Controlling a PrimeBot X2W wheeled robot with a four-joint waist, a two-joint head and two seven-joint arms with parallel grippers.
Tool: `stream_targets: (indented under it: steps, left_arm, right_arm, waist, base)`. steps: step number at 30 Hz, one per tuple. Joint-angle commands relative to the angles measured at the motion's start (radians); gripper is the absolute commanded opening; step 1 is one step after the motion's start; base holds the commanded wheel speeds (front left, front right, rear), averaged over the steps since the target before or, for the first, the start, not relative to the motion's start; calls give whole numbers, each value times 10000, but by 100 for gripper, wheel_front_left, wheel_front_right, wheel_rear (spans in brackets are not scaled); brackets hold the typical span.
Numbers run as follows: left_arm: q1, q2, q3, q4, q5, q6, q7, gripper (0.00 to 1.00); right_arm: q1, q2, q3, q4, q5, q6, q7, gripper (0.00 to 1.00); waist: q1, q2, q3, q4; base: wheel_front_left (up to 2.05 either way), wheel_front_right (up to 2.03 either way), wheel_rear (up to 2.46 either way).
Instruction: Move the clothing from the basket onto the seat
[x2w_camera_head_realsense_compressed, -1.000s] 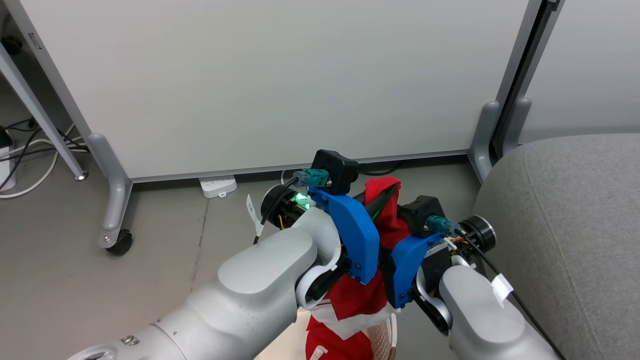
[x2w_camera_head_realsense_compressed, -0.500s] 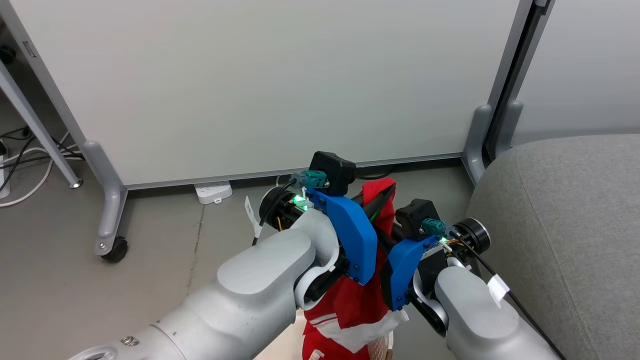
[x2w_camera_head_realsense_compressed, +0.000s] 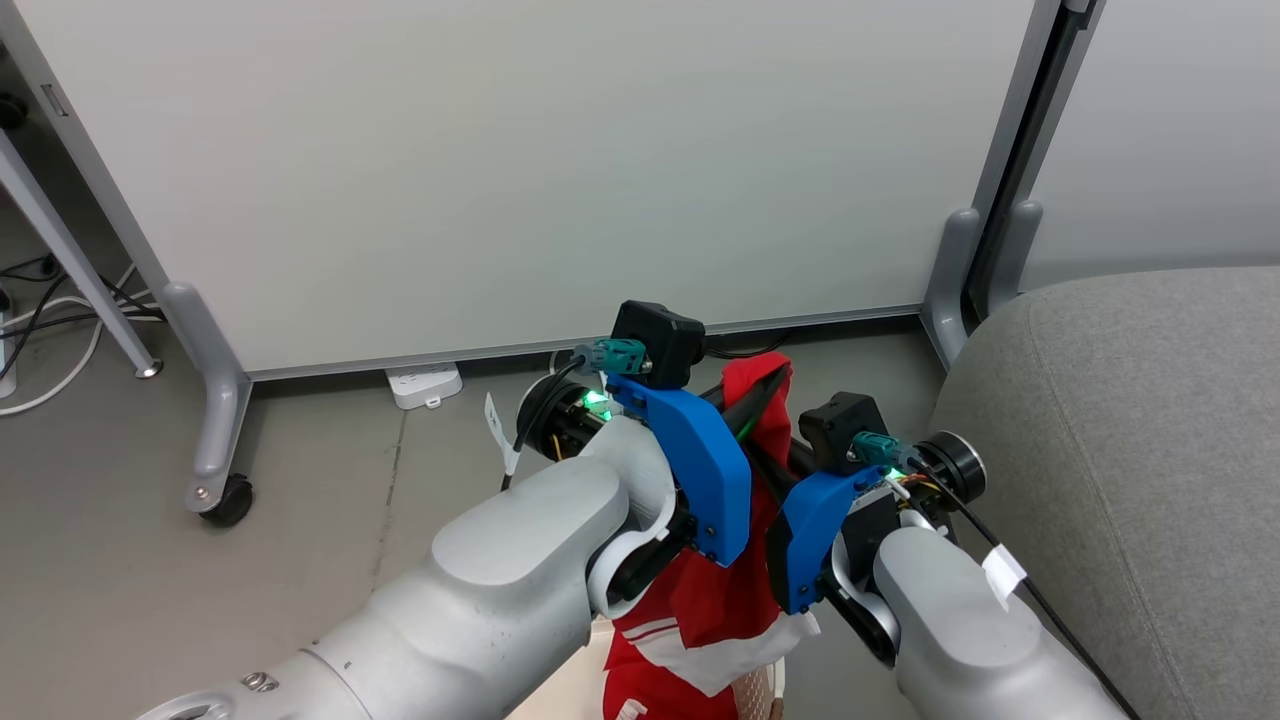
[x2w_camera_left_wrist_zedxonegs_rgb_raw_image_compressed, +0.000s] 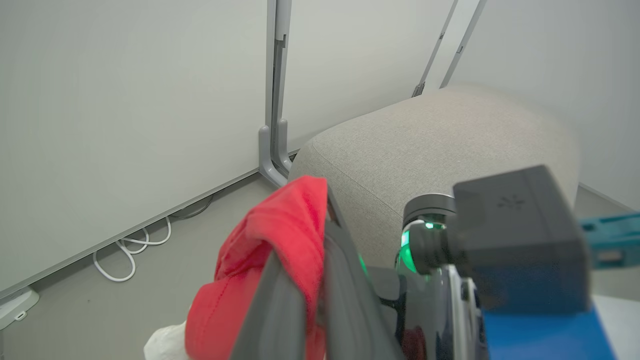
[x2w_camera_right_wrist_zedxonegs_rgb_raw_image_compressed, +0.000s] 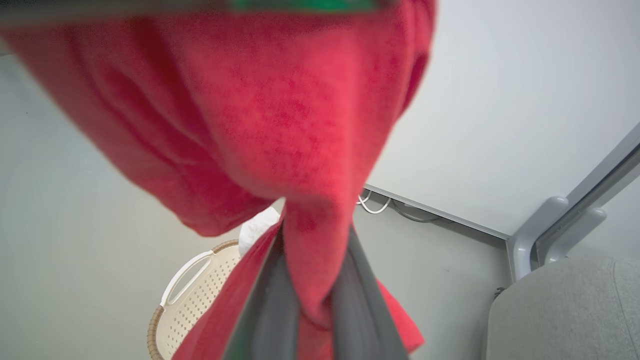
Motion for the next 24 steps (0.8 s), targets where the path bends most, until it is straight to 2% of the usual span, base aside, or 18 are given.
stream_targets:
  steps: [1, 5, 6, 7, 8, 13, 19, 24]
  left_arm:
    - [-100, 15, -10, -24, -17, -7, -21, 0]
    - [-227, 15, -9, 0, 2, 23, -184, 0]
    - [-281, 15, -7, -2, 56, 31, -307, 16]
    - [-315, 13, 0, 2, 111, 25, -433, 84]
    - [-312, 13, 3, 18, 115, 4, -514, 100]
    - [-314, 16, 0, 71, 204, -168, -738, 100]
    - [51, 20, 38, 351, 354, -299, -1557, 100]
    - [614, 108, 356, 587, 847, -658, -1946, 100]
  right_arm:
    - [-194, -21, -28, 40, 10, -7, -87, 0]
    - [-246, -21, -70, 131, -19, -7, -154, 0]
    - [-248, -21, -74, 150, -19, -7, -156, 0]
    - [-246, -21, -77, 175, -20, -7, -172, 0]
    - [-245, -21, -78, 199, -23, -7, -178, 0]
    - [-340, -20, -66, 223, -19, -7, -269, 0]
    - [-439, -21, -96, 250, -56, -7, -327, 0]
    - [-326, -21, -79, 182, -39, -7, -372, 0]
  waist:
    - [0, -1, 6, -7]
    - [0, -1, 29, -35]
    - [0, -1, 35, -37]
    - [0, -1, 39, -39]
    - [0, -1, 42, -41]
    - [0, -1, 49, -25]
    - [0, -1, 51, -25]
    - [0, -1, 38, -1]
  base:
    - [0, 0, 0]
    - [0, 0, 0]
    - [0, 0, 0]
    - [0, 0, 0]
    - [0, 0, 0]
    - [0, 0, 0]
    - [0, 0, 0]
    - [0, 0, 0]
